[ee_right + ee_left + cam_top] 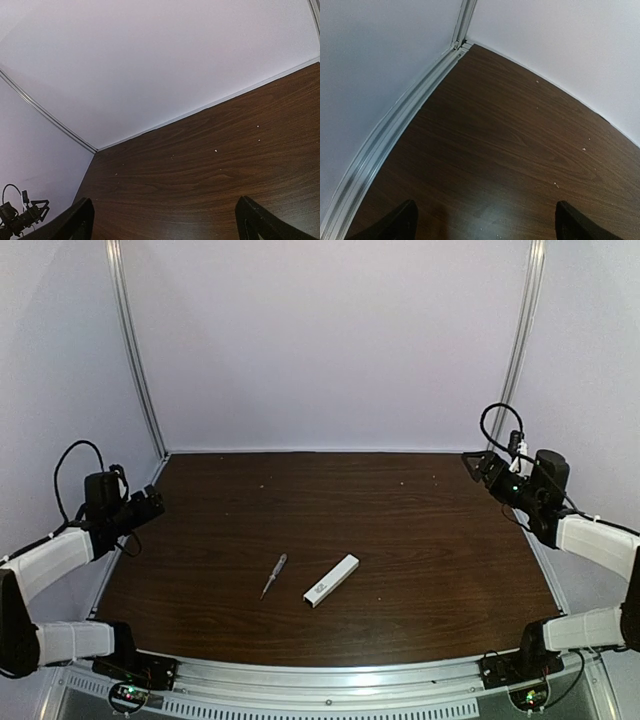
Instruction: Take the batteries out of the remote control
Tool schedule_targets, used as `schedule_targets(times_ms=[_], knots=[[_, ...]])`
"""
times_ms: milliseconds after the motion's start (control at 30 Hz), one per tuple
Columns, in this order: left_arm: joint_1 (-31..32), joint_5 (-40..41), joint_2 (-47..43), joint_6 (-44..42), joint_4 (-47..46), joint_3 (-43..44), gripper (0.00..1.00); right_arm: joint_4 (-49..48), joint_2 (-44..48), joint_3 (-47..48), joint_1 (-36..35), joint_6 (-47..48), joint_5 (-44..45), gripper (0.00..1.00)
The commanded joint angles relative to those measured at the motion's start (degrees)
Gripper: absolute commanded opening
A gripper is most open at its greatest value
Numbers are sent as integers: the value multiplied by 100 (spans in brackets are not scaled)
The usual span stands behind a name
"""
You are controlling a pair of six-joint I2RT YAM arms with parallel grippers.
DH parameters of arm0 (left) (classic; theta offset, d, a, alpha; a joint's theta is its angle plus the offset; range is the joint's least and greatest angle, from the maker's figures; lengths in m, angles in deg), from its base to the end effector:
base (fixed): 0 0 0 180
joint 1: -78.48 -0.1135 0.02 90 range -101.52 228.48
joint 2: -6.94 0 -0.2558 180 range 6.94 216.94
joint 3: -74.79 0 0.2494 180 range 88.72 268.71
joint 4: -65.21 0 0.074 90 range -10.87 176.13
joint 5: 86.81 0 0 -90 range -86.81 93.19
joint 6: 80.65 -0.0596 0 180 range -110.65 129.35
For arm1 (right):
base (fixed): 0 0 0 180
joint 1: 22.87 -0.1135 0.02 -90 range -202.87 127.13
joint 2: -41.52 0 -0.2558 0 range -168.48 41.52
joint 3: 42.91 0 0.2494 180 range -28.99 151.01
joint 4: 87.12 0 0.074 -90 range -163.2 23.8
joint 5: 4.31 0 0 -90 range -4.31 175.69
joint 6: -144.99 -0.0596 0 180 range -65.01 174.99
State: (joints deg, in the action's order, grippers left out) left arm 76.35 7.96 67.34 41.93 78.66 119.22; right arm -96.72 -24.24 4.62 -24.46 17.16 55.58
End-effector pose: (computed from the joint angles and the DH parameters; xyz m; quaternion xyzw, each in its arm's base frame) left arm 0.2493 0.0142 0.2018 -0.2774 0.8172 -0.0977 0.4957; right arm 0.2751 0.0375 0.2499 0.0668 0.7486 0.3977 0.5262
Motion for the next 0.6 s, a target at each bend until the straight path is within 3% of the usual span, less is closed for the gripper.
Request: schedule_targets(times_ms=[0, 233, 567], knots=[[188, -827, -308, -312, -445, -148, 97, 301, 229, 112, -28, -77, -415, 100], [1704, -575, -418, -767, -275, 59, 97, 2251, 692, 634, -723, 493, 494, 100], [3324, -612, -22, -1237, -652, 151, 97, 3306, 1469, 653, -2224, 821, 2560, 100]])
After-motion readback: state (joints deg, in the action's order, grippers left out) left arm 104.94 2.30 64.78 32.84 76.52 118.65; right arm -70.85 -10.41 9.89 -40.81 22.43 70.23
